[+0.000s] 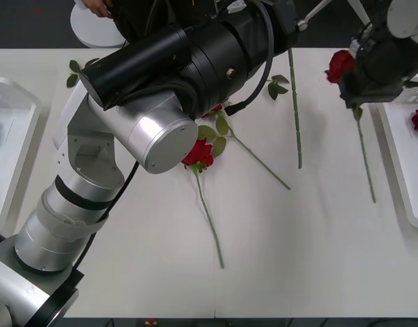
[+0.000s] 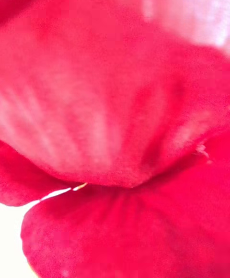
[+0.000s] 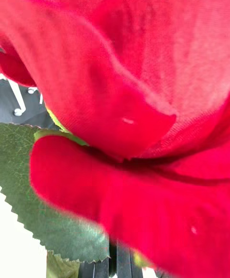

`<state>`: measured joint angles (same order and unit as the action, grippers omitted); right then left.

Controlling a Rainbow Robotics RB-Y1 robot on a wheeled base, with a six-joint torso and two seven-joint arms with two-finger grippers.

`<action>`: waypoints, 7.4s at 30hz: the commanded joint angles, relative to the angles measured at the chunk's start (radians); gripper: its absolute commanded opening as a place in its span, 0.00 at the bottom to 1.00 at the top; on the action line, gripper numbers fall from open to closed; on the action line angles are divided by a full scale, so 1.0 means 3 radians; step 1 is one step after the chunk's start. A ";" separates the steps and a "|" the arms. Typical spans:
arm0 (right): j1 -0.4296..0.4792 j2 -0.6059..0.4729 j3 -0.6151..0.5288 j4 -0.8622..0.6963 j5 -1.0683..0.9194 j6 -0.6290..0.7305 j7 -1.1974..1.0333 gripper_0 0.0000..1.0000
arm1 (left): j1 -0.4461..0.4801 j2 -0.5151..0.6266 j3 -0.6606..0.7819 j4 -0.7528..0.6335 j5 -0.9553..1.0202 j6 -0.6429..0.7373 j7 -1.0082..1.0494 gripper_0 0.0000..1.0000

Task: Place the red flowers into the right box and the blue flowers into the left box. If a person shows an open palm, hand one flower to the person first, then continue sorting.

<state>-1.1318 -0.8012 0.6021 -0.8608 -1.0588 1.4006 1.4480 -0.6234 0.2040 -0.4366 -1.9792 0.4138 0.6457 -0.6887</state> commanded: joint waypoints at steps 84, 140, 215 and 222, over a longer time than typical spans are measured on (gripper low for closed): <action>0.0981 -0.1701 -0.0141 -0.1702 -0.3593 -0.0005 0.2005 1.00 | -0.0024 -0.0077 -0.0033 -0.0122 -0.0030 -0.0046 -0.0072 0.00; 0.1492 -0.0863 0.0125 -0.3205 -0.3312 -0.1631 0.1217 0.00 | -0.0024 -0.0077 -0.0033 -0.0122 -0.0030 -0.0046 -0.0072 0.00; 0.1615 -0.1635 0.0023 -0.0132 -0.0193 -0.0977 0.1268 0.00 | 0.0007 0.1422 0.0407 -0.0464 0.1187 0.2557 -0.0445 1.00; 0.1625 -0.1374 0.0023 0.0159 0.0073 -0.0987 0.1268 0.00 | 0.0181 0.1483 0.0106 -0.0239 0.1182 0.2598 -0.0695 1.00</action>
<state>-0.6554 -1.2454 0.6307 -0.8554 -1.0625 1.1125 1.8085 -0.6056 0.6105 -0.3554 -2.0613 0.7612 1.4189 -0.9061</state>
